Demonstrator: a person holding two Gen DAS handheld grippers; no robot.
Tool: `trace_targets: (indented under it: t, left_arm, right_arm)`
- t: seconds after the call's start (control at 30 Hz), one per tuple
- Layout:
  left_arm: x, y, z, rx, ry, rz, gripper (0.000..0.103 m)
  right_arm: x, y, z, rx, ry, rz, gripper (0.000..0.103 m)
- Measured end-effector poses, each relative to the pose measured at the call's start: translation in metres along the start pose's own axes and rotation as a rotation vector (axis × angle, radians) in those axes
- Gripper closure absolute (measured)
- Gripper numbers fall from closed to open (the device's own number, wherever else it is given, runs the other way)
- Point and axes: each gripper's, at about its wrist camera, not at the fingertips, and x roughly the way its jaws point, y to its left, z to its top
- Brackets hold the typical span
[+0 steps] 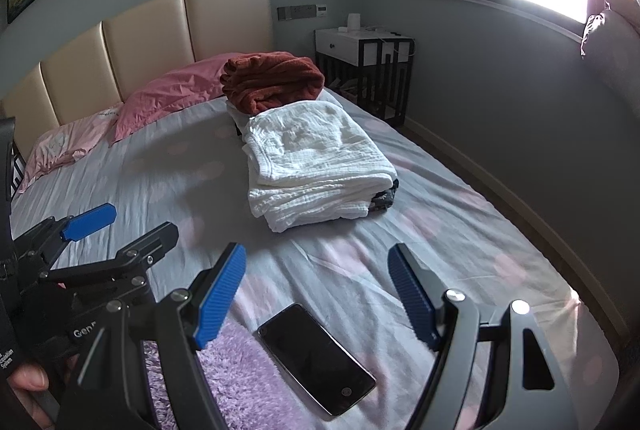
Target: Fold clothes
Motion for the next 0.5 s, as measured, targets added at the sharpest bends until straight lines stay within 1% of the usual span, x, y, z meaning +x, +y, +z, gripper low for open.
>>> trace_targets:
  t: [0.5]
  left_arm:
    - [-0.0024, -0.0007, -0.0007, -0.002, 0.002, -0.006, 0.021]
  right_arm:
    - [-0.0024, 0.0017, -0.0006, -0.004, 0.000, -0.003, 0.030]
